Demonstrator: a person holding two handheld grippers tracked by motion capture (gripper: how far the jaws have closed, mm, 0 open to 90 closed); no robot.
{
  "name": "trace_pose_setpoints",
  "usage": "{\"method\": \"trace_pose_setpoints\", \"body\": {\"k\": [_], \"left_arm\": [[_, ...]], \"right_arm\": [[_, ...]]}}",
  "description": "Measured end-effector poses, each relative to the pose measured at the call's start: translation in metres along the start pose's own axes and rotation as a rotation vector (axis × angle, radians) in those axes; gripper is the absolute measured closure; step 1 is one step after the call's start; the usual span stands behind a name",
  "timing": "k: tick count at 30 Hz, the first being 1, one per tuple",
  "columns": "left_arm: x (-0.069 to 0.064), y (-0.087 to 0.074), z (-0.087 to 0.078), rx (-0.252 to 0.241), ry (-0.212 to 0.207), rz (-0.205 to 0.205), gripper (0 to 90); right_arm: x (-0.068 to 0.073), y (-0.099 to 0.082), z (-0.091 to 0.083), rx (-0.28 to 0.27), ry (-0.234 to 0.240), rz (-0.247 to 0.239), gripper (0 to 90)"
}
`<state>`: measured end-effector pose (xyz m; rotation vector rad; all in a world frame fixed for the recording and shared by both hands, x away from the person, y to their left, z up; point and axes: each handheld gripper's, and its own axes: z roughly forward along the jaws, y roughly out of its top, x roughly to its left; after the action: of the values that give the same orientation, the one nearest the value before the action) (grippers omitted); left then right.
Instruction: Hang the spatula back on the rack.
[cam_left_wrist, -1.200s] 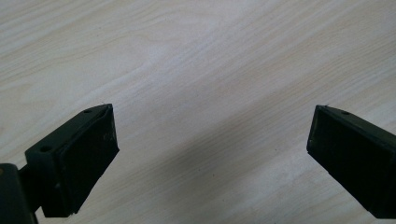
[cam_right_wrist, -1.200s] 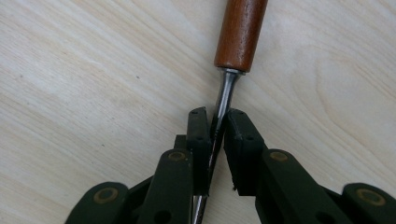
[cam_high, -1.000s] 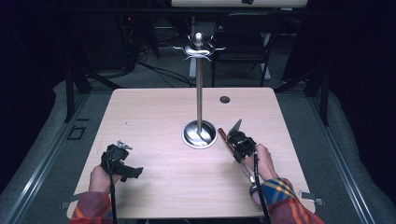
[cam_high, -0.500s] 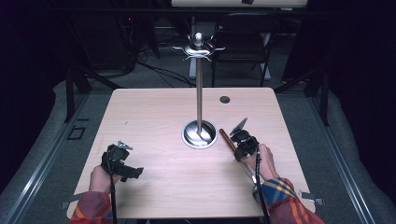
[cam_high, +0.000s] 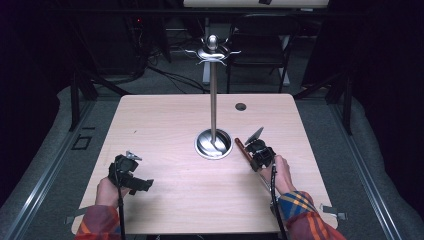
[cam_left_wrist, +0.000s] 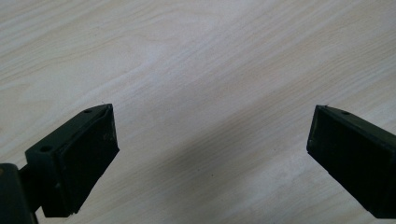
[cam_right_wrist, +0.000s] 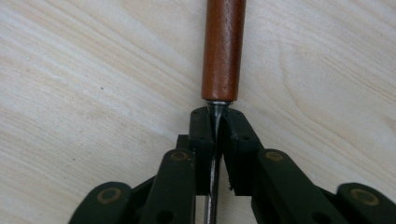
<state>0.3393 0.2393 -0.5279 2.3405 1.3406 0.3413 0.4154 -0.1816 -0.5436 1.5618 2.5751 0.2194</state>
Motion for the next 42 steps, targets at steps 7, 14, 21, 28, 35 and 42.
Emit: {"method": "trace_pose_setpoints", "body": {"k": [7, 14, 21, 28, 35, 42], "left_arm": [[0.001, 0.000, -0.001, -0.006, -0.001, -0.005, 1.3], [0.000, 0.000, 0.000, -0.006, -0.001, -0.004, 1.2], [0.001, 0.000, -0.001, -0.006, 0.000, -0.004, 1.2], [0.001, 0.000, -0.001, -0.006, 0.002, -0.004, 1.2], [0.000, 0.000, -0.001, -0.003, -0.001, -0.002, 1.2], [0.000, 0.000, -0.001, -0.002, -0.002, 0.000, 1.2]], "right_arm": [[-0.002, 0.000, -0.002, -0.014, -0.001, 0.010, 84.2], [-0.011, -0.003, -0.017, -0.099, 0.054, 0.016, 84.1], [-0.012, -0.009, -0.032, -0.187, 0.077, 0.003, 84.1], [-0.011, -0.011, -0.041, -0.220, 0.096, -0.033, 84.1], [-0.010, -0.014, -0.051, -0.291, 0.108, -0.057, 84.0], [-0.005, -0.020, -0.067, -0.368, 0.084, -0.089, 84.1]]}}
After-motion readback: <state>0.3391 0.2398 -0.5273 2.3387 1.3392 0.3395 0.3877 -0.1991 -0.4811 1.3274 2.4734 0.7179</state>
